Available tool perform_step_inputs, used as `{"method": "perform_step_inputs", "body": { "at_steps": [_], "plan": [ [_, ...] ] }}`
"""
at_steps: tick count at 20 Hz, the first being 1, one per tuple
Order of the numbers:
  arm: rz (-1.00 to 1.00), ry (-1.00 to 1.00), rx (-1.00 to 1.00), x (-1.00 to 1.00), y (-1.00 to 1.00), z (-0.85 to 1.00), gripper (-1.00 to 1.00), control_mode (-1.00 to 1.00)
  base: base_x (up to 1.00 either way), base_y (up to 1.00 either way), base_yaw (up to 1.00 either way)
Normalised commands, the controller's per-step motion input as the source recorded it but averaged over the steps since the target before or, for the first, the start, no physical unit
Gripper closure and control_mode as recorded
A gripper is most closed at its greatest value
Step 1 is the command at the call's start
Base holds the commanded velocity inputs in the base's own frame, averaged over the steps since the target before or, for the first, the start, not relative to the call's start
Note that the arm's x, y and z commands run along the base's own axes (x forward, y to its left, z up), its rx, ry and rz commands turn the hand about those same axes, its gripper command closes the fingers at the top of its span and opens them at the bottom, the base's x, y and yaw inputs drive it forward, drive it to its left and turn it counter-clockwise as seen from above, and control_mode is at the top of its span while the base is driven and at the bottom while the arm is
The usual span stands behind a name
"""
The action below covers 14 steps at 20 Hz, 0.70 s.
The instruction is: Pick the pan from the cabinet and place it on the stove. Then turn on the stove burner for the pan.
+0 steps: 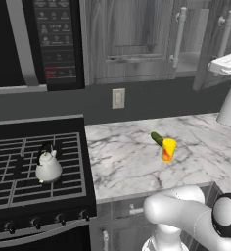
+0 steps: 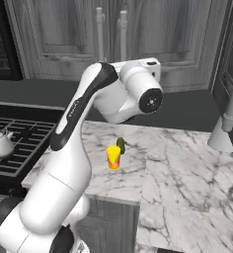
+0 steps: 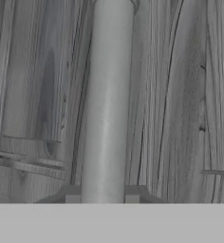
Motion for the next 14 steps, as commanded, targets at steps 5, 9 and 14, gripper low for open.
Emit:
{"method": "perform_step_inputs", "body": {
  "at_steps": [5, 9, 14],
  "plan": [
    [0.00, 0.00, 0.00, -0.69, -0.57, 0.53, 1.00, -1.00, 0.00, 0.00, 0.00],
    [0.00, 0.00, 0.00, -0.68, -0.54, 0.39, 1.00, -1.00, 0.00, 0.00, 0.00],
    [0.00, 0.04, 0.00, -0.58, -0.42, 0.25, 1.00, -1.00, 0.00, 0.00, 0.00]
  ]
}}
